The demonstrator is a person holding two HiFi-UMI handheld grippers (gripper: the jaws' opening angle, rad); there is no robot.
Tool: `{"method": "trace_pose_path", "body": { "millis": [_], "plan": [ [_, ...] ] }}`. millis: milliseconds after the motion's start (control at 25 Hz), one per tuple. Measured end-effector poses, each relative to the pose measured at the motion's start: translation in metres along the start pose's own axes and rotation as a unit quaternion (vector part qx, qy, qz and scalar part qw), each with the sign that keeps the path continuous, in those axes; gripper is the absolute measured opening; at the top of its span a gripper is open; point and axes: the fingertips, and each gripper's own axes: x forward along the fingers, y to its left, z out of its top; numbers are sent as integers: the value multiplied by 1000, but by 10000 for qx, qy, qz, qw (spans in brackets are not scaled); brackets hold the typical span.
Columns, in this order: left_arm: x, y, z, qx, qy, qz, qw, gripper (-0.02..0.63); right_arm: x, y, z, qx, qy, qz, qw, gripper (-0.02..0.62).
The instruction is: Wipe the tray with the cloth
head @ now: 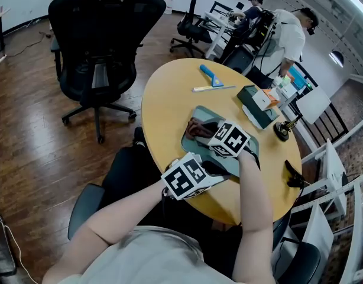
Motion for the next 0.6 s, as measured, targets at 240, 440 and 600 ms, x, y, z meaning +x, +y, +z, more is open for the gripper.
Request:
{"method": "trace_pose_path", "body": {
  "millis": [240, 440, 600],
  "plan": [
    [0, -6, 0, 6, 26, -195, 9998, 1, -10, 25, 6, -141, -103, 249, 9995, 155],
    [0, -14, 0, 51, -6, -412, 9991, 0, -19, 41, 8, -177, -215, 507, 9983, 155],
    [-1, -17, 0, 114, -54, -511, 9986, 0, -17, 48, 10, -134, -345, 787, 9962, 155]
  ]
}}
